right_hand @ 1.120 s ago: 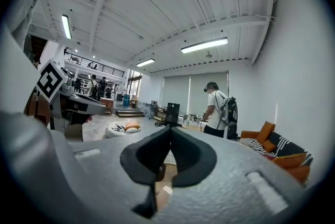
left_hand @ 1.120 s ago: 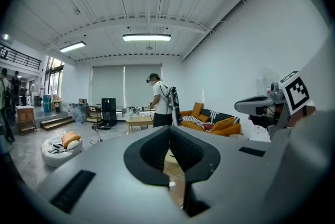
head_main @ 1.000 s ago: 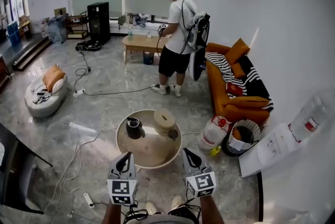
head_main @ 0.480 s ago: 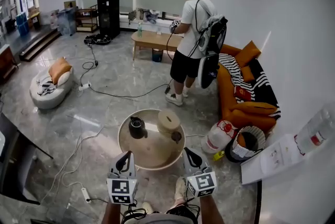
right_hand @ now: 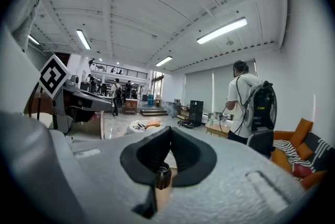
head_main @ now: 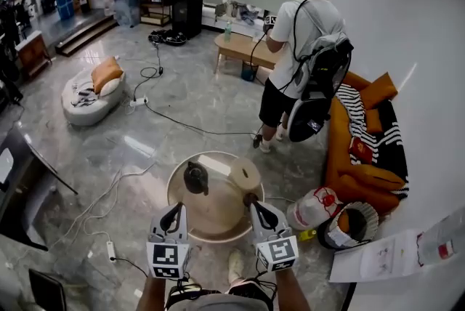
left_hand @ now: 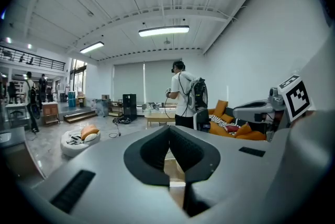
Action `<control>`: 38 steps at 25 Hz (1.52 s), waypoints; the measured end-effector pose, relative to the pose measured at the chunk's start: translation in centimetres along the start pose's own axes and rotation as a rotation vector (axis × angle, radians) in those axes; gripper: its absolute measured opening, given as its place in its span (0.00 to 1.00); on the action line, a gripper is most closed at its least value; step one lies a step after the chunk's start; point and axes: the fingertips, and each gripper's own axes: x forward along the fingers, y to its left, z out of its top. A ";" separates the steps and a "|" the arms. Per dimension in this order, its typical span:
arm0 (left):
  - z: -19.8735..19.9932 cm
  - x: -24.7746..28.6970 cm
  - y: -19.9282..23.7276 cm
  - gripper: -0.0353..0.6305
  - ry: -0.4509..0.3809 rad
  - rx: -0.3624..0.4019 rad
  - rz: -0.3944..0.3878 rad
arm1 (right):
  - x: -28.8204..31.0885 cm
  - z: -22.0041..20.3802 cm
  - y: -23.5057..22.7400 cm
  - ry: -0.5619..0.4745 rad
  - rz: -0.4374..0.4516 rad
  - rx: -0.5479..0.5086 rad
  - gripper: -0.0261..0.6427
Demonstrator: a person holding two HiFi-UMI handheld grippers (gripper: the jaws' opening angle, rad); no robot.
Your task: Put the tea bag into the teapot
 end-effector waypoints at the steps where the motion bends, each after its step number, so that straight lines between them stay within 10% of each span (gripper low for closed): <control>1: 0.2 0.6 0.0 0.08 0.004 -0.003 0.017 | 0.7 0.0 -0.5 0.001 0.021 0.002 0.04; 23: -2.4 5.7 -1.2 0.08 0.099 -0.079 0.345 | 10.0 -4.2 -3.0 0.021 0.440 0.005 0.04; 38: -11.6 9.7 3.8 0.08 0.197 -0.134 0.343 | 17.0 -12.3 1.9 0.134 0.511 0.021 0.04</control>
